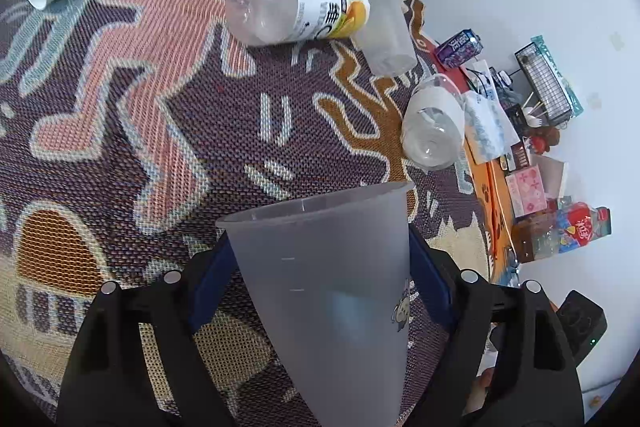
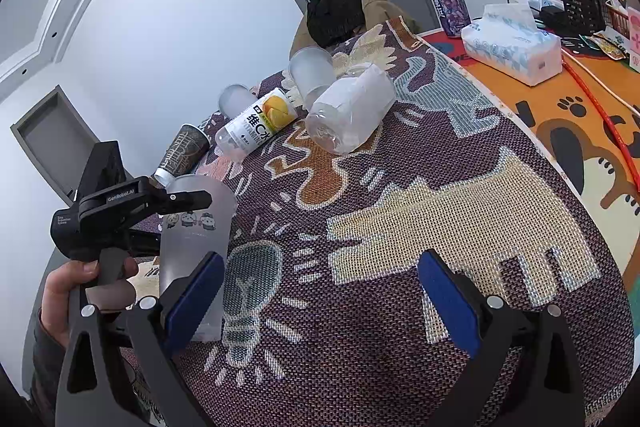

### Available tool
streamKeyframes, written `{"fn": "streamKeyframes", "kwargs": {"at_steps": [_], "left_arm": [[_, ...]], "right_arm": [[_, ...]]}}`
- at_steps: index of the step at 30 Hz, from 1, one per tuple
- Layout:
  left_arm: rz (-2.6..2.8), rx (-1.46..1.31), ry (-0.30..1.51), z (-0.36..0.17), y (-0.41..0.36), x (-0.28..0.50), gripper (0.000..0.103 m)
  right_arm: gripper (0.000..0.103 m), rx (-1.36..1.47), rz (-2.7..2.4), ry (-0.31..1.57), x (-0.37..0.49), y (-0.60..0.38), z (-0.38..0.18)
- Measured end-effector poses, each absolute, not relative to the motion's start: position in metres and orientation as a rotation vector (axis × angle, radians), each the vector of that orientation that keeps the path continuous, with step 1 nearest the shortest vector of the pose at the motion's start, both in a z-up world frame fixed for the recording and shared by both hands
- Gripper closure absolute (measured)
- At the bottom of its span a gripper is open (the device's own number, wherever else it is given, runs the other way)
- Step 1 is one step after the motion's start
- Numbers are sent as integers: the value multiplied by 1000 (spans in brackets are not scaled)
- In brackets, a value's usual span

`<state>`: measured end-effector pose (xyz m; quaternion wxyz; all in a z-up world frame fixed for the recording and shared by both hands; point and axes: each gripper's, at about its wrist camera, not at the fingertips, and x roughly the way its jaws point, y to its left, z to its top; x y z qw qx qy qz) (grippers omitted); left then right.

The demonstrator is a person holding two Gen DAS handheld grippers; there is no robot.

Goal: Flip cup upright

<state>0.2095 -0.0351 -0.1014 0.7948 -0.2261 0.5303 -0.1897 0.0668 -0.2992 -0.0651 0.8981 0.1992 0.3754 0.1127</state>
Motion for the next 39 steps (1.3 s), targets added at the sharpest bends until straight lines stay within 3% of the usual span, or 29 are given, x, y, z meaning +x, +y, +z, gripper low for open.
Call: {"fn": "streamKeyframes", "kwargs": {"at_steps": [20,29,39], "left_arm": [[-335,-102,724,-6,-52,138,26],[-329,67,594,4,-95,121,26],[-332,111,614,-17,-122,118,24]], "right_arm": [[8,383,232,753,62,-289,-57],[8,346,181,744,56,-299,-57],[8,299,142,739,47,-310,-57]]}}
